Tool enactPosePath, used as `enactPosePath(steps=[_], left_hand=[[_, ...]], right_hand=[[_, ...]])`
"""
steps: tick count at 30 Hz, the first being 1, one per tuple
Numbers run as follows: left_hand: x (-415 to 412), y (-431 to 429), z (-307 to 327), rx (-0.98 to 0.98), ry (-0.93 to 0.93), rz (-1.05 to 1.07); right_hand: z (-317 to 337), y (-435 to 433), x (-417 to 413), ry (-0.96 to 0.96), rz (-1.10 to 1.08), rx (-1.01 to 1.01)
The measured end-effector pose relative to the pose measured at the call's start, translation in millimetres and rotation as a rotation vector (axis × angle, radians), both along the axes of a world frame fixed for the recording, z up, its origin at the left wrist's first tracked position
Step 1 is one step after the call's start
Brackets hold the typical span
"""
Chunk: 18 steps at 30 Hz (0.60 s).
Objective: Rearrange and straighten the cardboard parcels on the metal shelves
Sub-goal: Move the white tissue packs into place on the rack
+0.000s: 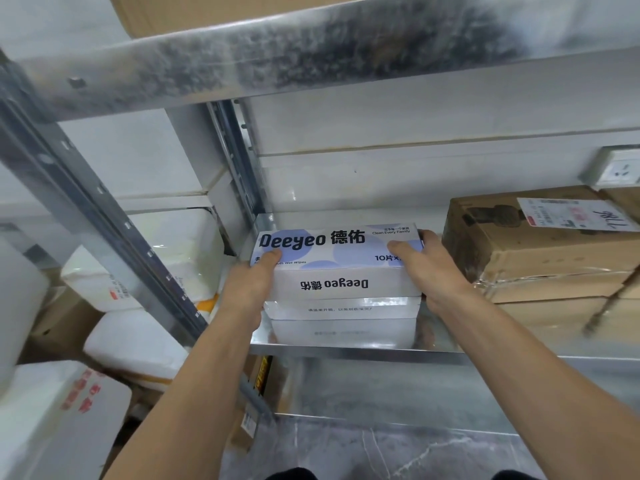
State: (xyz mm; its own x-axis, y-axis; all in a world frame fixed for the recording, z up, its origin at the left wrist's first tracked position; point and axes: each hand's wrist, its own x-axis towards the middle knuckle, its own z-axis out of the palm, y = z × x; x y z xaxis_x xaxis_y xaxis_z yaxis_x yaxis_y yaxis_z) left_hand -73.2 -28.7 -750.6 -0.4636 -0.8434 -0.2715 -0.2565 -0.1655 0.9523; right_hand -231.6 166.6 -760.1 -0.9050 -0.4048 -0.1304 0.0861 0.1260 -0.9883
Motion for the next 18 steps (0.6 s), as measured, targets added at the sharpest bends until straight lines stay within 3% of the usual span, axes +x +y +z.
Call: enactPosePath(steps=[6,11,15,18], left_hand=[[3.7,6.4,5.8,0.019,0.022,0.004],[9.2,11.5,9.2,0.069,0.058,-0.001],[17.6,16.5,8.5,0.139,0.09,-0.002],[23.1,20.1,6.5,0.2,0.128,-0.027]], right_hand=[[6.2,4.6,5.3,-0.043,0.007,0.0],[9.7,27.0,8.7,-0.291,-0.033,-0.074],[6.2,40.5,11.4,-0.233,-0.065,-0.06],[8.5,45.2,17.6,-0.338,-0.011,-0.097]])
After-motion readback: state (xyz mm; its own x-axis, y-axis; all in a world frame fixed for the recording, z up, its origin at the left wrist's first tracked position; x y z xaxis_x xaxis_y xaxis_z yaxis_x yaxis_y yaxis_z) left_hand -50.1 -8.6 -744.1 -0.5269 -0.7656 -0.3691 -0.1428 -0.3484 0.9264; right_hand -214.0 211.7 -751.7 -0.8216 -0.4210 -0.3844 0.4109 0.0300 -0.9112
